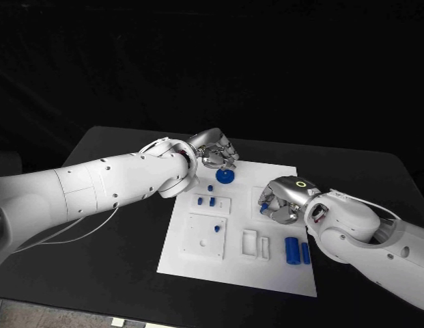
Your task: Assemble the parts on the task board
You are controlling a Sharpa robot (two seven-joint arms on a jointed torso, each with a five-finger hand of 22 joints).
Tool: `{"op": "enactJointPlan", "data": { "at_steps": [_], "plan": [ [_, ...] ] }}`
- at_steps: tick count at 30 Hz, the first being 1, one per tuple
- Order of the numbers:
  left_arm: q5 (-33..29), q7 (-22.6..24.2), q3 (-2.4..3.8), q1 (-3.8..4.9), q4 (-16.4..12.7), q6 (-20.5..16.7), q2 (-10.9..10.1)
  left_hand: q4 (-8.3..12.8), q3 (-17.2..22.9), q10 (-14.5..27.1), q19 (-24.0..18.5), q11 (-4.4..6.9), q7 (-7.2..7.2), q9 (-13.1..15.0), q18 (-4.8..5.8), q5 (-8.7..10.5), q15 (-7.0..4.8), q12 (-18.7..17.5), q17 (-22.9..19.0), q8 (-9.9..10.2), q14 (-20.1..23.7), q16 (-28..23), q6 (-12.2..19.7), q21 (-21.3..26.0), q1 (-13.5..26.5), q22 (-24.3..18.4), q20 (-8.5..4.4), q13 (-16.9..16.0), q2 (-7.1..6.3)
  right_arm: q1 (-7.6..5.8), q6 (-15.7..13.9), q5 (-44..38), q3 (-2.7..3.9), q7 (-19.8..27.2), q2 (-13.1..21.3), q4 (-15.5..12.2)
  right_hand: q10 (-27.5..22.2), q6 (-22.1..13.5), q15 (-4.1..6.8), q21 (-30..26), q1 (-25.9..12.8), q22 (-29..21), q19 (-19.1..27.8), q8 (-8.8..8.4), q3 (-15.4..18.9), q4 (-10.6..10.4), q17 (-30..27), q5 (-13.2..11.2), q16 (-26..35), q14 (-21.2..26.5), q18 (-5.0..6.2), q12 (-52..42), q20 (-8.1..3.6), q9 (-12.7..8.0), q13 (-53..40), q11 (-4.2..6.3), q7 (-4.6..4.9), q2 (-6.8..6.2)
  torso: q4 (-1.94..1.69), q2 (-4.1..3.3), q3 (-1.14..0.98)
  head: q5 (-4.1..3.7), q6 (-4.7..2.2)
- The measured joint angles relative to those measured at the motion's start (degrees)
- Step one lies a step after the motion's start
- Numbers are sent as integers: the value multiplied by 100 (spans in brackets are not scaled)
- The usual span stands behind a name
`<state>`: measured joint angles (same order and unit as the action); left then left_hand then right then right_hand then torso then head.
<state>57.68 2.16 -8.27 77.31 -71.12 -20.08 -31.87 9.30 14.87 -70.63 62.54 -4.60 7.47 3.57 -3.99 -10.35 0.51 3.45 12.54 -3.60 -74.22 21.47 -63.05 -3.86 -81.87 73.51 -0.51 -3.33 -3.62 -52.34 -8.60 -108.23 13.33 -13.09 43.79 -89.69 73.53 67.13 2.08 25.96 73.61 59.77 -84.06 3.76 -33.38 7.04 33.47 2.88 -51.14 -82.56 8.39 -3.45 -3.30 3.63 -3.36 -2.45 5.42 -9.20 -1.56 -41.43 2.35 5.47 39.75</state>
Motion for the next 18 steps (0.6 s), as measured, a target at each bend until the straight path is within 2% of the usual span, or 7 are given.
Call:
{"op": "enactJointPlan", "data": {
  "at_steps": [5,9,10,13,15,18],
  "plan": [
    [-4,1,0,0,0,0,-2,20,20,0,0,0,0,0,0,0,0,0,0,0,0,-18,0,0,0,24,0,0,0,-4,-24,-35,-13,1,-9,7,146,136,62,86,-46,63,9,-1,-8,8,19,0,0,17,-19,2,-52,2,2,59,-31,46,2,-1,1,3,15],
    [-7,2,0,0,0,0,-2,20,20,0,0,0,0,0,0,0,0,0,-1,0,0,-23,0,0,0,26,0,0,0,-4,-43,-59,-20,1,-14,6,257,243,65,132,-30,103,2,-2,27,42,24,-1,0,19,-52,19,-79,7,1,92,-52,79,4,-1,0,9,23],
    [-8,2,0,0,0,1,-2,20,20,0,0,0,0,0,0,0,0,0,-1,0,0,-23,0,0,0,26,0,0,0,-4,-51,-66,-22,1,-14,3,313,301,102,152,-14,114,13,-14,59,73,27,-5,0,14,-86,27,-90,7,1,105,-56,93,4,-1,-1,10,25],
    [-9,2,0,0,0,1,-2,20,20,0,0,0,0,0,0,0,0,0,-1,0,0,-23,0,0,0,26,0,0,0,2,-89,-94,-27,0,-15,-6,421,418,110,186,37,143,1,-24,30,147,28,-23,0,6,-138,37,-120,9,1,132,-86,142,5,-1,-2,12,30],
    [-10,2,0,0,0,1,-2,20,20,0,0,0,0,0,0,0,0,0,-1,0,0,-22,0,0,0,25,0,0,0,13,-130,-119,-29,-7,-14,-16,453,494,122,220,47,167,1,-20,-28,220,36,-24,1,18,-151,25,-120,10,0,100,-93,152,5,-1,-2,14,31],
    [-11,2,0,0,-1,1,-3,20,20,0,0,0,0,0,0,0,0,0,-1,0,0,-23,0,0,0,29,0,0,0,35,-231,-168,-34,-24,-6,-50,483,577,151,293,48,241,3,-19,-172,306,48,-45,1,6,-230,16,-183,12,0,71,-128,152,7,-1,-5,23,32]
  ]
}}
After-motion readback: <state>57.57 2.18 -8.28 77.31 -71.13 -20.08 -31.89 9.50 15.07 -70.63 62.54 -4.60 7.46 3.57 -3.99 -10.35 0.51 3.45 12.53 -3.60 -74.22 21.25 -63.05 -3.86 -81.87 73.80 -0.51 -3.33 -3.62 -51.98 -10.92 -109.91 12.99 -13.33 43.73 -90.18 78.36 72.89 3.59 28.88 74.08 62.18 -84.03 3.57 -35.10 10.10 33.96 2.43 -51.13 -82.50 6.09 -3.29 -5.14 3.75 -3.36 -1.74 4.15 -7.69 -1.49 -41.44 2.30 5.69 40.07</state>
